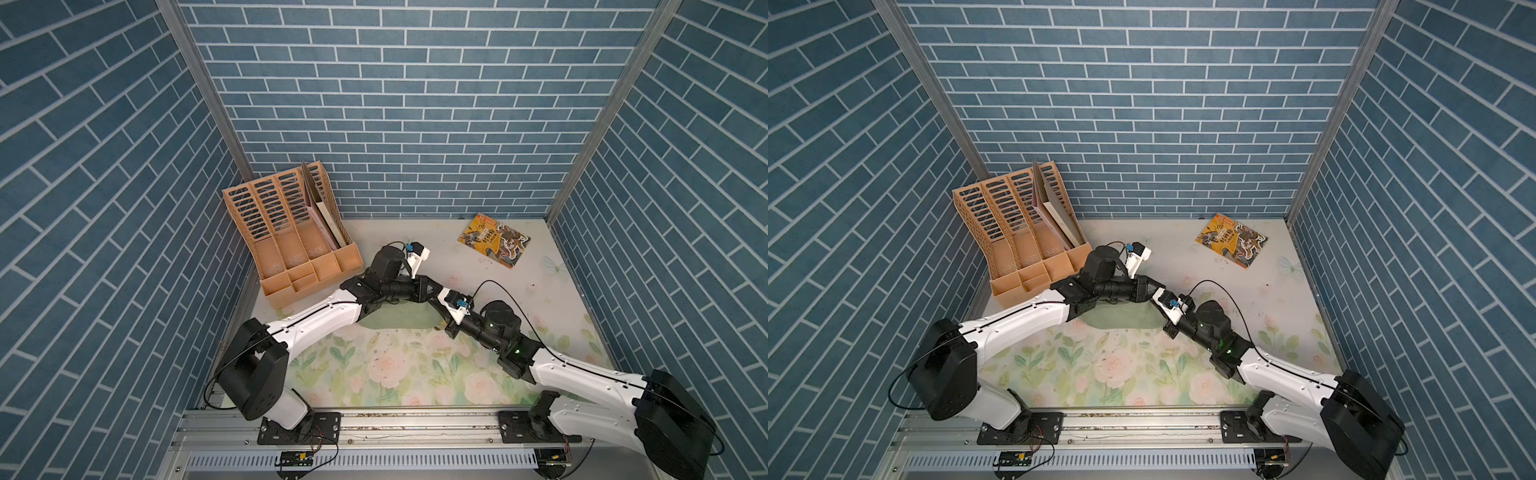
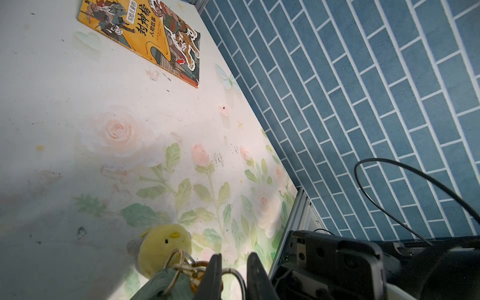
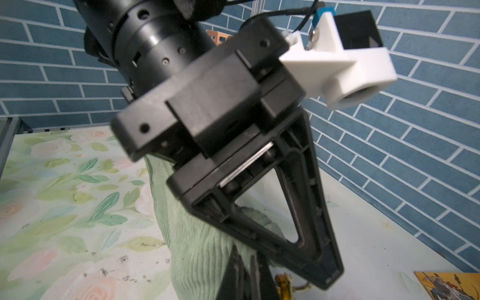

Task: Remove the decoration from the bag
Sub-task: Pick up the bag from the center of the board.

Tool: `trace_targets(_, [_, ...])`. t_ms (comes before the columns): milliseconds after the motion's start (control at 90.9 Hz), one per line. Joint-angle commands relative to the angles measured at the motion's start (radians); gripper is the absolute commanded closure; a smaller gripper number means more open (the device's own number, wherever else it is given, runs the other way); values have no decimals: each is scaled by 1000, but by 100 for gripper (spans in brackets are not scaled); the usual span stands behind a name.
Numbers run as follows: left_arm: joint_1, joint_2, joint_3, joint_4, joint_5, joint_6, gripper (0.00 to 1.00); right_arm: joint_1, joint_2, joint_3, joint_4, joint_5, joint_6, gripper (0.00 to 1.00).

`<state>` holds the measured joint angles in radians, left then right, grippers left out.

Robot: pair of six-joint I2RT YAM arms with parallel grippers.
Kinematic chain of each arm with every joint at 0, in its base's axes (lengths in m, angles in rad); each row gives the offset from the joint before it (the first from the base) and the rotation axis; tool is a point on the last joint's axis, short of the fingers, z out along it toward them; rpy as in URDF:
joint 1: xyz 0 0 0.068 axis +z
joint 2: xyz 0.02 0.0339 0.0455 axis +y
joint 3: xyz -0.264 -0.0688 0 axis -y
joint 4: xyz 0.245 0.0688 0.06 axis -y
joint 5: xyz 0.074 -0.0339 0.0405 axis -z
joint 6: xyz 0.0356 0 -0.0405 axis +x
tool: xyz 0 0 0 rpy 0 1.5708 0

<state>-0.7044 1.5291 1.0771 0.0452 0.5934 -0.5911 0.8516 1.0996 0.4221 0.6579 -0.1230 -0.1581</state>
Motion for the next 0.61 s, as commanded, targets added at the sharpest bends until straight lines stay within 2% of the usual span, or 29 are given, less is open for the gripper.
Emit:
trace_targets(0, [19,-40,-15,58,16,26,98,7,-8,-17,53,9,78,92])
trace_targets(187, [30,-58,-42,112,37,36,100,7,-15,-23,58,3,110,84])
trace_targets(418, [51,-62,-61,118,73,87,100,-1,-54,-29,26,29,187,64])
trace_targets(594, [78,-74,-77,114,101,149,100,-31,-121,-25,-21,-59,252,53])
